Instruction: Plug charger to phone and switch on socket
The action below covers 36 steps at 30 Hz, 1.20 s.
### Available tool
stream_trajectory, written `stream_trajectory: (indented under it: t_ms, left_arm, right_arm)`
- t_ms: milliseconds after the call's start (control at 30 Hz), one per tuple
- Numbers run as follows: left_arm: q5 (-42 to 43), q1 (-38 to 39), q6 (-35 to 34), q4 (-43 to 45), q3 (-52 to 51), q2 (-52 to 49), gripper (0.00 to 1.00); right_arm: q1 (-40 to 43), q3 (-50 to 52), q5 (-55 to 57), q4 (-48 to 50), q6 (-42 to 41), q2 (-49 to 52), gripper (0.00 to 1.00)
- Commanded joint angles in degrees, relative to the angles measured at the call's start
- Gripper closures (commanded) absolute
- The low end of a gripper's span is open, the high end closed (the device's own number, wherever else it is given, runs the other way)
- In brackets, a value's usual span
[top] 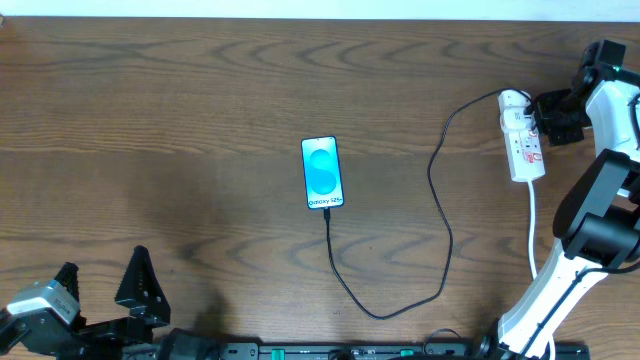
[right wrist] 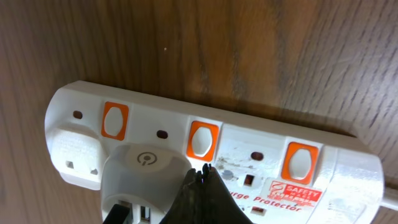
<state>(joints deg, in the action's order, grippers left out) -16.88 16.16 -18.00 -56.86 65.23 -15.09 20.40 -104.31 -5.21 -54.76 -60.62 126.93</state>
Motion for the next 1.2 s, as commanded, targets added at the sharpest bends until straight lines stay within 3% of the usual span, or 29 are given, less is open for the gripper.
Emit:
stream_trajectory:
  t_ms: [0, 733, 933, 1167]
  left_arm:
    - [-0.8, -0.1, 0.2, -0.1, -0.2, 0.6, 0.02]
    - [-0.8, -0.1, 0.2, -0.1, -0.2, 0.8, 0.02]
    - [-0.8, -0.9, 0.2, -0.1, -0.2, 0.9, 0.02]
    - [-0.8, -4.3, 0.2, -0.2, -0.2, 6.2, 0.02]
  right_arm:
    - [0.3, -1.3, -1.0, 0.4, -1.7, 0.0, 0.99]
    - [0.2, -1.3, -0.8, 0.1, 1.1, 7.1, 0.99]
    - [0.8, -1.4, 3.3, -5.0, 1.1, 0.9, 0.99]
    - [1.7, -1.3, 13.6, -9.8, 2.8, -14.6, 0.99]
